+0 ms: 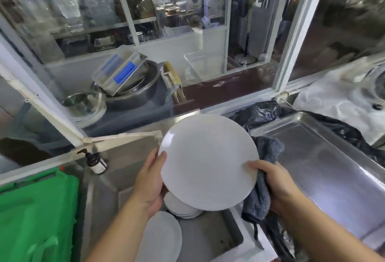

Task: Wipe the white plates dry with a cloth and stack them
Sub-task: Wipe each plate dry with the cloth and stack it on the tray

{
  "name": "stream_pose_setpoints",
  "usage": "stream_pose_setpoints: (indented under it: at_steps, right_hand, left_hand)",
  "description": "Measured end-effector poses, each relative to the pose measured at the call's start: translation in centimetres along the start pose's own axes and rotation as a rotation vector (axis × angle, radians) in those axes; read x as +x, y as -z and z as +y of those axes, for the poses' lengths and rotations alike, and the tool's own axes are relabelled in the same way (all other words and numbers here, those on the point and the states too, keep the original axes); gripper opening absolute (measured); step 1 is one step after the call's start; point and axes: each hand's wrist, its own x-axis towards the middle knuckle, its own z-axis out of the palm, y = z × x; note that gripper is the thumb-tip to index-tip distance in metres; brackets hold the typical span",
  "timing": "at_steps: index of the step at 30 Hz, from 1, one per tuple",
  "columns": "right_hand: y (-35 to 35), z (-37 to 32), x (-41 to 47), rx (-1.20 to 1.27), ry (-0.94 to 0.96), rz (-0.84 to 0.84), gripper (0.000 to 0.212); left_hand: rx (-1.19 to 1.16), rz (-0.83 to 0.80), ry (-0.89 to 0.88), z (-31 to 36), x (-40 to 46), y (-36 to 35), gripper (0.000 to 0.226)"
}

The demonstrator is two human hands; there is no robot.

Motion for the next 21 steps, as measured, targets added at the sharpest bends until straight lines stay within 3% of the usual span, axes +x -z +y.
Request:
stream_pose_setpoints:
  at_steps: [9, 21]
  right_hand:
    - [12.7, 0.6, -2.7, 0.078, 0.022, 0.308, 0.035]
    - [29.7, -1.3, 0.5, 0.261, -0.044, 0.486, 0.025]
  left_hand:
    - [0.027, -0.235, 0.261, -7.6, 2.2, -9.2, 0.032]
    - [0.235, -0.437, 0.378, -14.0, 5.2, -27.2, 0.035]
